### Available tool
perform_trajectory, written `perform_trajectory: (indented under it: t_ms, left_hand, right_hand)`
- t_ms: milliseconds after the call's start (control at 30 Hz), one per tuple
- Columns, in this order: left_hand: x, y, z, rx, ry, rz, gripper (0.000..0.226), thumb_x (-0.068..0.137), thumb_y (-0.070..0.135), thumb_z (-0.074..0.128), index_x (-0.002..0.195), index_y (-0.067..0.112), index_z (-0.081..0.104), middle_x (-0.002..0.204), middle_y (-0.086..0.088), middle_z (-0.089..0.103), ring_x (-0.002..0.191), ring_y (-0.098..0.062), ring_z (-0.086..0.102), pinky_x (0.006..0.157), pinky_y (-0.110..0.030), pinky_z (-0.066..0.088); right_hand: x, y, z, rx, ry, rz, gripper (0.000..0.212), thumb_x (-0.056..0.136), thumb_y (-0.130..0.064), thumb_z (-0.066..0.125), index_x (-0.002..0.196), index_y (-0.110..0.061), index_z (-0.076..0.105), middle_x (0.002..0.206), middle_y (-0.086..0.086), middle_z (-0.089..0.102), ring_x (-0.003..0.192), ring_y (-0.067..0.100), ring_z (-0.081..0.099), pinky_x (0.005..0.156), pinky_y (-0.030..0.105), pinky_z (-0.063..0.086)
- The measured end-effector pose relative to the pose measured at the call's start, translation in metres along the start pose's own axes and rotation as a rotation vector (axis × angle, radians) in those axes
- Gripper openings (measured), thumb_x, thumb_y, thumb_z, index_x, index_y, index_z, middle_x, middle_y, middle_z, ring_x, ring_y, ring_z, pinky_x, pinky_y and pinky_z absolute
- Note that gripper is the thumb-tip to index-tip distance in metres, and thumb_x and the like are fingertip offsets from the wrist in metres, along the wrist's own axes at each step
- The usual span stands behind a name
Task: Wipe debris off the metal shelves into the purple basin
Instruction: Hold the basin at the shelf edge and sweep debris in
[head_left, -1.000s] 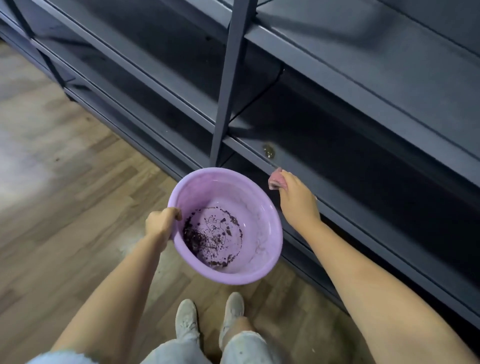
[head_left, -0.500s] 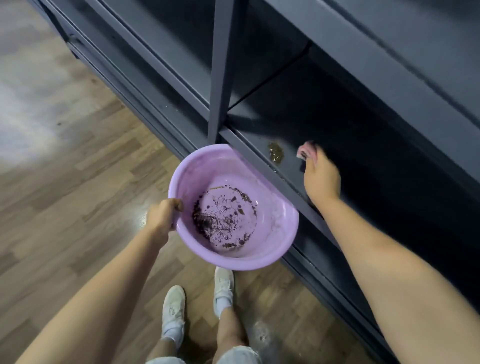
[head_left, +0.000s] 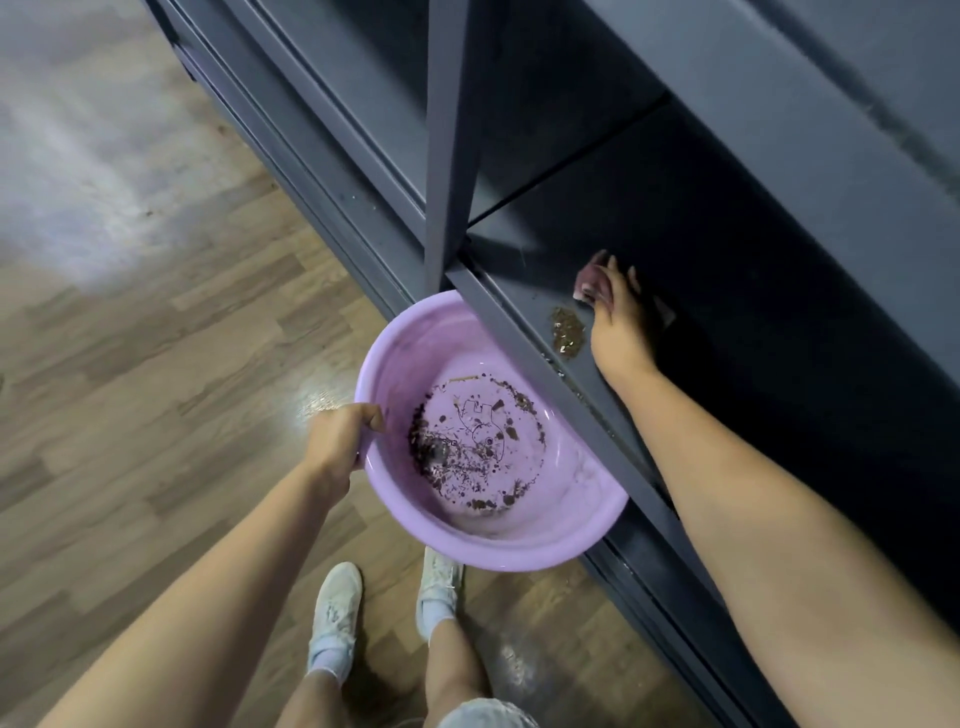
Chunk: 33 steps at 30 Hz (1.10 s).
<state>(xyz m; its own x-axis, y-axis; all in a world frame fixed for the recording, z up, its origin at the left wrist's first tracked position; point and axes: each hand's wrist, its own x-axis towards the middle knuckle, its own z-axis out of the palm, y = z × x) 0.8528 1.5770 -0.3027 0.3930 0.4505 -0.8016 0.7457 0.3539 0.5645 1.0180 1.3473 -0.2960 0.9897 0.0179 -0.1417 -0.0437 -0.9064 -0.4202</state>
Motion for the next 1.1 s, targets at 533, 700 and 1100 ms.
perform_trajectory:
  t_ms: [533,700,1100]
  left_hand:
    - [-0.005,0.012,0.013,-0.028,-0.021,0.025,0.018,0.072,-0.009,0.047,0.060,0.004,0.050,0.047,-0.003,0.042,0.034,-0.014,0.040,0.034,-0.013,0.028]
    - [-0.006,0.010,0.012,-0.040,-0.015,0.031,0.019,0.072,-0.010,0.047,0.059,0.003,0.050,0.039,0.000,0.042,0.027,-0.010,0.039,0.031,-0.011,0.027]
    - [-0.002,0.010,0.014,-0.026,-0.037,0.031,0.012,0.070,-0.008,0.049,0.065,0.001,0.055,0.060,-0.009,0.049,0.047,-0.022,0.044,0.033,-0.013,0.031]
  right_hand:
    - [-0.100,-0.029,0.021,0.065,-0.262,-0.620,0.063,0.078,0.021,0.047,0.134,-0.005,0.049,0.142,0.008,0.046,0.135,0.026,0.038,0.114,0.034,0.008]
    - [-0.061,-0.015,-0.006,-0.003,-0.041,-0.594,0.046,0.084,0.002,0.045,0.129,0.002,0.053,0.136,0.016,0.052,0.129,0.035,0.045,0.113,0.033,0.019]
    - [-0.064,-0.041,0.028,-0.106,-0.086,-0.598,0.052,0.083,0.005,0.050,0.133,-0.008,0.052,0.143,0.009,0.045,0.134,0.031,0.040,0.112,0.030,0.012]
